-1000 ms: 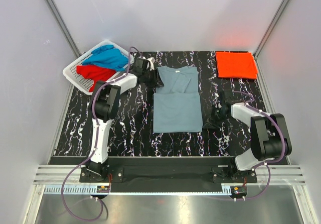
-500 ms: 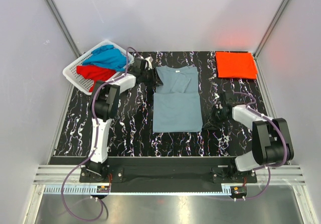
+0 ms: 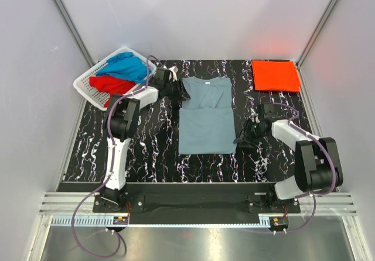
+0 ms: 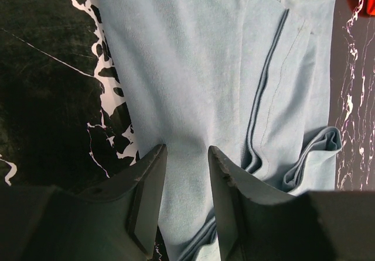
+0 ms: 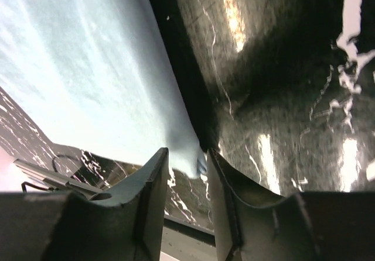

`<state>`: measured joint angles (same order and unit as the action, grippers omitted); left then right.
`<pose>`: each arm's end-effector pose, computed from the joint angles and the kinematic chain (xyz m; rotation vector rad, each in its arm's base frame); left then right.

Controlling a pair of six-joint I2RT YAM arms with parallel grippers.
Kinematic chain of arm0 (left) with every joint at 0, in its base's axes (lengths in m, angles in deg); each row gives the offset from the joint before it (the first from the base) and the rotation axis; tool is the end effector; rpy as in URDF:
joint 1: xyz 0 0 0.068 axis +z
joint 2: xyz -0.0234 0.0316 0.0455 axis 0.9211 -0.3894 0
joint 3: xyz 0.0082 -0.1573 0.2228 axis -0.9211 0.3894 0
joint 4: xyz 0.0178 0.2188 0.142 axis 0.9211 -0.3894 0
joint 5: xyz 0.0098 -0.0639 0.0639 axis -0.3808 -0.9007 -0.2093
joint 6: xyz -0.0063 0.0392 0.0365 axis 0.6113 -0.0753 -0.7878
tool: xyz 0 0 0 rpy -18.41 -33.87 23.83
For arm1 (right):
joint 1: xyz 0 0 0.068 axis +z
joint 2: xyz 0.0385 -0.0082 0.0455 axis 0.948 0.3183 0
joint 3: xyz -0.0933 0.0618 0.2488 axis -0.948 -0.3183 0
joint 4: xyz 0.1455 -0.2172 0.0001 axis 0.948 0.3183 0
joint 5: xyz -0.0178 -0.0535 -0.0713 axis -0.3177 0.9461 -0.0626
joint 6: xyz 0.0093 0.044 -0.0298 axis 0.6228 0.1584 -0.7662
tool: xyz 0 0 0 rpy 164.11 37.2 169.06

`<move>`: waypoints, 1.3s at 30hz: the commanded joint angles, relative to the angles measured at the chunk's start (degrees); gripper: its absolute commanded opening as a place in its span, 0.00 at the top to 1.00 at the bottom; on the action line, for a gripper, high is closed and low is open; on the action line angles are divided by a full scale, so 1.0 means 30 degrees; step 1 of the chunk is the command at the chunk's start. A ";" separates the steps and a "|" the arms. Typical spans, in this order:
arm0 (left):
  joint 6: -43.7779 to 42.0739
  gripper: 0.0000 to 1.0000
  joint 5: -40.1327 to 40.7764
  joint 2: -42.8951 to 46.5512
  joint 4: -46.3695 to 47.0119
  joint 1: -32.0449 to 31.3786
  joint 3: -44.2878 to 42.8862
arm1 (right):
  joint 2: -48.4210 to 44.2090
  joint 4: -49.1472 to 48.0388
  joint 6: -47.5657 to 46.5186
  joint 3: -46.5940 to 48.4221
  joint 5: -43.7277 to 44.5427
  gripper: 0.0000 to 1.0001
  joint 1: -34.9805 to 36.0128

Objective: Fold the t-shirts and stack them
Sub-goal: Fold the tshirt

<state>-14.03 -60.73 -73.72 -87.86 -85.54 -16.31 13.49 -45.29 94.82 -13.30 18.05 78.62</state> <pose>0.4730 -0.1734 0.1399 -0.0370 2.4252 -0.9111 0.2539 0.0453 0.1633 0.4596 2.7826 0.6907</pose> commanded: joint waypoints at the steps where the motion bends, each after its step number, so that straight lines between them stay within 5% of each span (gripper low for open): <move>1: -0.0220 0.58 0.0634 -0.0191 -0.0308 0.0205 0.0518 | 0.0751 -0.1308 -0.0324 0.0287 -0.0583 0.61 0.0009; 7: -0.0220 0.59 0.0810 -0.0279 -0.0454 0.0205 0.0489 | 0.1689 -0.2687 -0.0323 -0.0330 -0.0848 0.63 -0.0020; 12: -0.0162 0.59 0.1189 -0.0338 -0.0804 0.0264 0.0285 | 0.1049 -0.2805 -0.0032 -0.0797 -0.0410 1.00 0.0009; 39: -0.0103 0.59 0.3066 -0.0748 -0.3823 0.0411 -0.1357 | -0.1064 -0.2570 0.1492 -0.2849 0.1027 1.00 0.0009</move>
<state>-13.36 -56.86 -73.83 -94.87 -85.50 -19.48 11.94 -54.40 98.91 -21.08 18.42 78.62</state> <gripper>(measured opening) 0.406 0.012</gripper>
